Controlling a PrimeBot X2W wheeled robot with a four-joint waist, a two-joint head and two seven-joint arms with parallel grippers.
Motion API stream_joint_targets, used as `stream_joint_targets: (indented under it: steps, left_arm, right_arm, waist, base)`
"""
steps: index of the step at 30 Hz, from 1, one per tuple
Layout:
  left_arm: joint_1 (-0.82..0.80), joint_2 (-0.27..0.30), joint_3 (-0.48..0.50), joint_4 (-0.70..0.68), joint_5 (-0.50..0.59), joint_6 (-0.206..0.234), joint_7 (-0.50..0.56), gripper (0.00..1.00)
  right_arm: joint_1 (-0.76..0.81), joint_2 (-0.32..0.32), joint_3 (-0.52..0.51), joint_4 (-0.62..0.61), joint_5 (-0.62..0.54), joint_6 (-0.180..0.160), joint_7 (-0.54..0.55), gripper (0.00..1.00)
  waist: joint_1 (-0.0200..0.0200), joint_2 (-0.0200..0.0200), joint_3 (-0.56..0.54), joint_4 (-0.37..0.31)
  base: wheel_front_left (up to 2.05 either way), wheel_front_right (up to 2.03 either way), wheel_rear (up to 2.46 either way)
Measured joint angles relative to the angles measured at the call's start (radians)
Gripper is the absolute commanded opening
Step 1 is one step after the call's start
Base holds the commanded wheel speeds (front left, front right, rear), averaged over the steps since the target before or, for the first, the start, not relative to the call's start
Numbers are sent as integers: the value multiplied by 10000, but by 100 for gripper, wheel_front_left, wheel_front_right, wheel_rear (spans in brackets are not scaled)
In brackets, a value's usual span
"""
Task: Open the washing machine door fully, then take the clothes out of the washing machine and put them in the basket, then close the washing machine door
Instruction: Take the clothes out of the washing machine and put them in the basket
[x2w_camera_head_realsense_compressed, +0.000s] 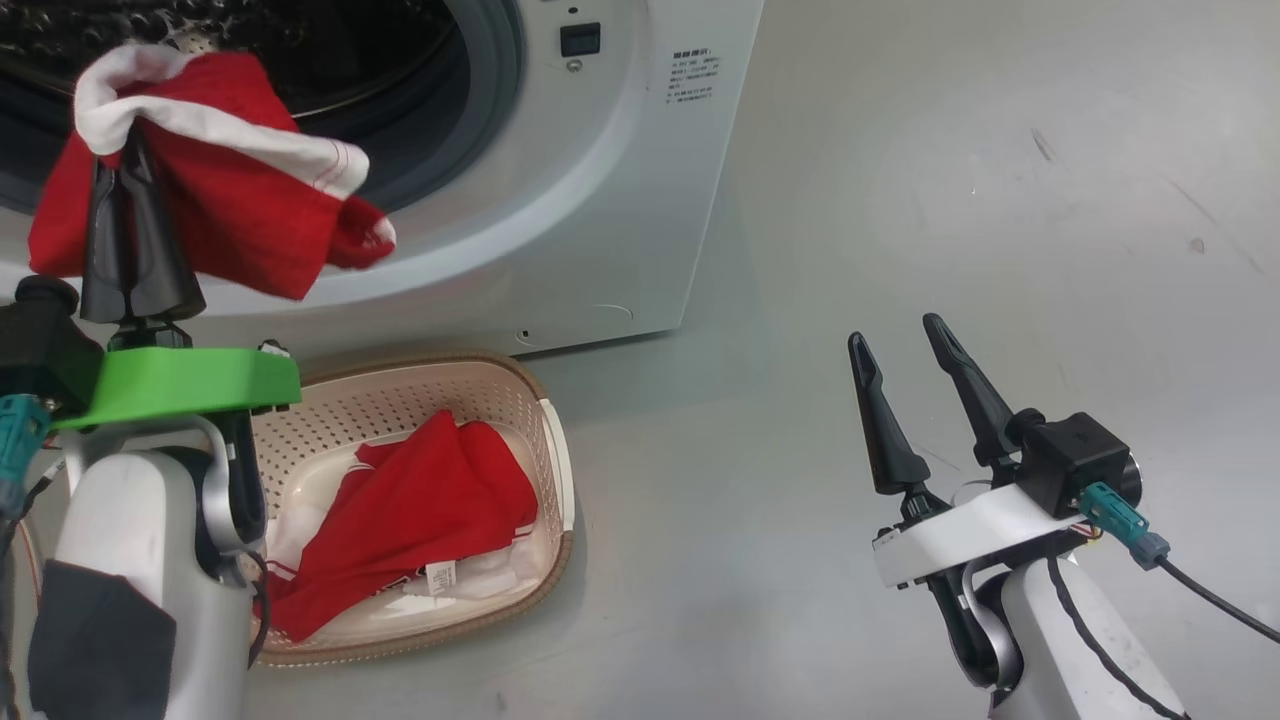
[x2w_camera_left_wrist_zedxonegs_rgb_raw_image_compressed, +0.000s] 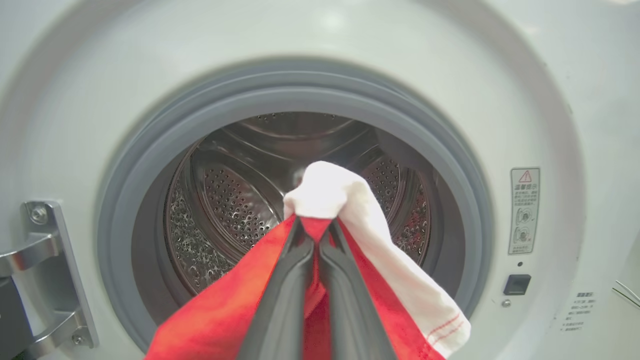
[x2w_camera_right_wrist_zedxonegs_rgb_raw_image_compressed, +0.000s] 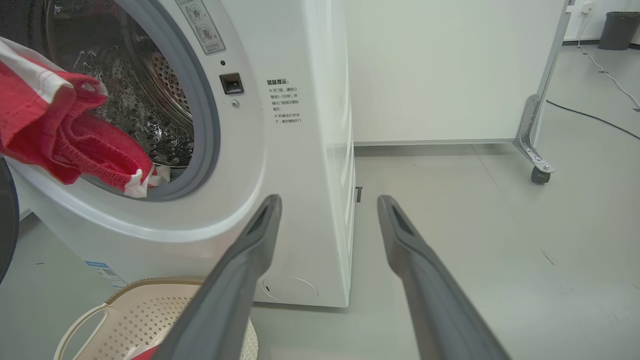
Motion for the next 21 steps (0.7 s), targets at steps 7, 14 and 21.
stream_joint_targets:
  steps: [7, 14, 21]
  left_arm:
    - [645, -42, -167, -652, 59, 0, -86, 0]
    - [1821, -61, -351, -1068, 222, 0, -86, 0]
    - [3176, -155, -564, -1127, 209, 4, 334, 0]
  right_arm:
    - [457, 0, -215, 111, -140, 2, 2, 100]
    - [965, 2, -261, 196, -178, 10, 2, 100]
    - [1264, 8, -251, 100, -268, 44, 2, 100]
  waist:
    - [0, 0, -675, 270]
    - [0, 0, -1403, 527]
    - [0, 0, -1678, 704]
  base:
    - [0, 0, 0]
    - [0, 0, 0]
    - [0, 0, 0]
